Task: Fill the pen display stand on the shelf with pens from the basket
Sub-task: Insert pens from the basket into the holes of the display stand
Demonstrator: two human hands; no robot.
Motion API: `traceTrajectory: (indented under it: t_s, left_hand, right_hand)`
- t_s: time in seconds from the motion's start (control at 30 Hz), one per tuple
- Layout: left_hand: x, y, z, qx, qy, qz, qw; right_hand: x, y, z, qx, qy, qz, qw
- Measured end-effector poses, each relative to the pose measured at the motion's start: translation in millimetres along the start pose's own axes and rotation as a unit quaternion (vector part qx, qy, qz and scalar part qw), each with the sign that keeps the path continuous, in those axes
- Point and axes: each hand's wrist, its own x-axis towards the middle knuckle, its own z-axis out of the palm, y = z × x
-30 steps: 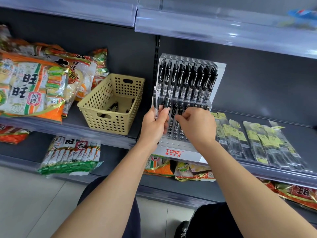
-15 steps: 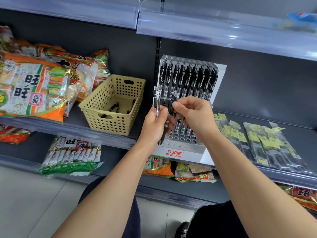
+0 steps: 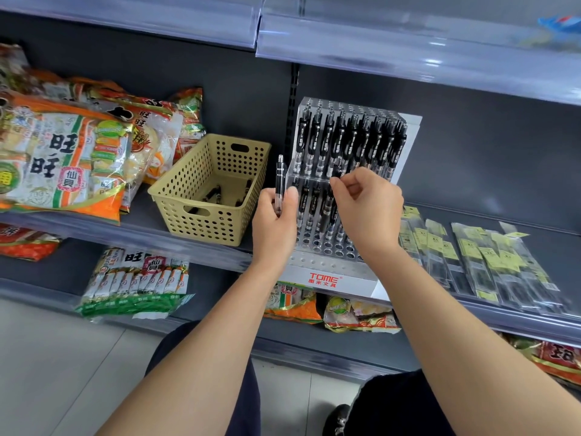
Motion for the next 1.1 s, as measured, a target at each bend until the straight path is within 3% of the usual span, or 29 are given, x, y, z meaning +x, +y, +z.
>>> traceTrajectory:
  t_s: [0.17, 0.43, 0.8, 0.9, 1.03, 1.1]
  left_hand:
    - [2, -1, 0, -0.053, 0.015, 0.01, 0.998]
    - [2, -2, 0, -0.022, 0.006, 0.033, 0.999]
    - [2, -1, -3, -0.033, -0.002, 0.045, 0.998]
    - [3, -2, -4, -0.059, -0.028, 0.019, 0.998]
    - [-1, 1, -4, -0.103, -0.064, 0.011, 0.992]
    - [-2, 2, -5, -0.119, -0.071, 0.006, 0.99]
  right_hand:
    - [0, 1, 2, -0.028, -0.012, -0.002, 1.0]
    - [-5, 12, 18, -0.135, -0.072, -0.003, 0.988]
    - [-6, 13, 19, -0.194, -0.114, 0.004, 0.974]
    - [-7, 10, 16, -0.137, -0.096, -0.002, 0.986]
    - [-6, -6, 9, 0.113, -0.099, 0.028, 0.988]
    - [-3, -10, 7, 0.152, -0.111, 0.038, 0.981]
